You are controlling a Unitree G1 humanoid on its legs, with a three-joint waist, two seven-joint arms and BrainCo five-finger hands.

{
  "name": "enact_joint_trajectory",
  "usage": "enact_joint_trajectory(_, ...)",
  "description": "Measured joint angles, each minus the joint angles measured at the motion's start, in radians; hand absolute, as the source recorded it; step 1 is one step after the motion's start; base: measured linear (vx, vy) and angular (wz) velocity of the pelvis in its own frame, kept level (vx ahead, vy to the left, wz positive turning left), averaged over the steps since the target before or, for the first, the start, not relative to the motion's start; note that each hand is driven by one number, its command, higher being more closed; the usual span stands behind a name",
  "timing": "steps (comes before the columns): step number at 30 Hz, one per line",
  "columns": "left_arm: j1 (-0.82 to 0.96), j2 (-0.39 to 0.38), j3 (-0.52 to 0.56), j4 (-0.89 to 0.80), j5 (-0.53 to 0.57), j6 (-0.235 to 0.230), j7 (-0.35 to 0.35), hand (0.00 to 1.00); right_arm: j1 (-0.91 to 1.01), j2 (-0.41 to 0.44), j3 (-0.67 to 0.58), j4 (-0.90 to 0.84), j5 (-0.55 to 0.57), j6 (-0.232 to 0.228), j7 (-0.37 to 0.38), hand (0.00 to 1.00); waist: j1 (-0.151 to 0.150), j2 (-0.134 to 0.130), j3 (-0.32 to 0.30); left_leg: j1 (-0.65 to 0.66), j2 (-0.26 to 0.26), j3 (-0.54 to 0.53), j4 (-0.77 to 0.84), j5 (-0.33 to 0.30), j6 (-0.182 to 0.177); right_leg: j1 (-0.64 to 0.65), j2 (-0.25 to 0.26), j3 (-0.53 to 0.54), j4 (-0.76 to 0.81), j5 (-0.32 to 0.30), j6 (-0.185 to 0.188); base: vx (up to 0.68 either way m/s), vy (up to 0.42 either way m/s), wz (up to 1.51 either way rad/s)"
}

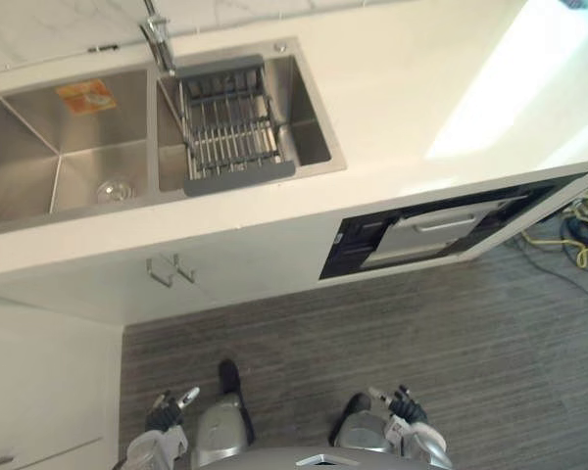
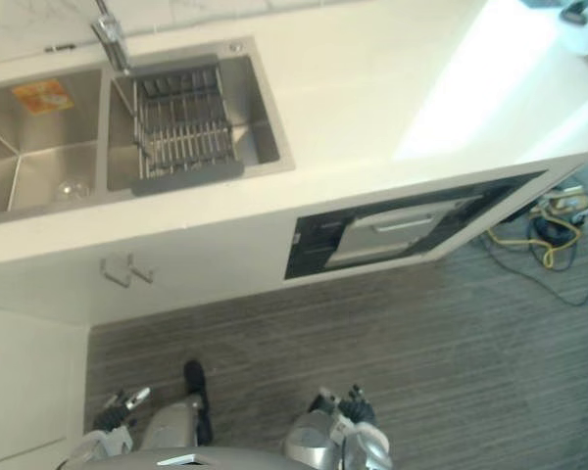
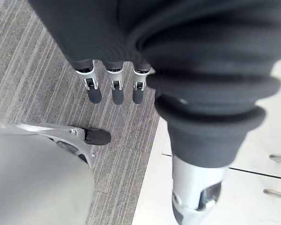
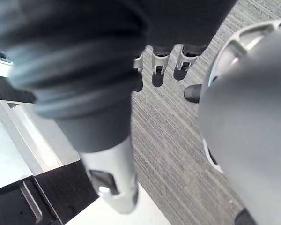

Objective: Walk over to the sink, pick up the cup, carry it to the dishwasher, place the cup inside the dishwasher, then close the dishwasher door

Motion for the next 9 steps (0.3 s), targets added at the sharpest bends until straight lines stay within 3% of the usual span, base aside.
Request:
enact_joint_trajectory(2, 0.003, -0.010, 0.010, 0.027, -0.028, 0.023, 0.014, 0.00, -0.001, -0.006, 0.000, 0.016, -0.054, 0.092, -0.023, 0.00, 0.005, -0.013, -0.031, 0.011, 0.001, -0.004, 0.000, -0.012, -0.006, 0.024, 0.008, -0.017, -0.021, 0.003, 0.002, 0.01, -0.015, 0.12)
enact_joint_trajectory(5, 0.004, -0.011, 0.034, 0.054, -0.044, 0.050, 0.020, 0.00, -0.006, -0.007, -0.011, 0.028, -0.056, 0.192, -0.021, 0.00, 0.018, -0.035, -0.050, 0.027, -0.002, -0.006, 0.000, -0.017, -0.004, 0.056, 0.010, -0.026, -0.035, 0.005, 0.003, 0.04, -0.002, 0.10)
enact_joint_trajectory(9, 0.002, 0.000, 0.044, 0.065, -0.040, 0.073, 0.017, 0.00, -0.008, -0.009, -0.028, 0.040, -0.087, 0.286, -0.013, 0.00, 0.017, -0.059, -0.068, 0.029, -0.015, -0.029, 0.000, -0.013, 0.001, 0.086, 0.007, -0.049, -0.048, 0.013, 0.006, 0.06, 0.003, 0.18)
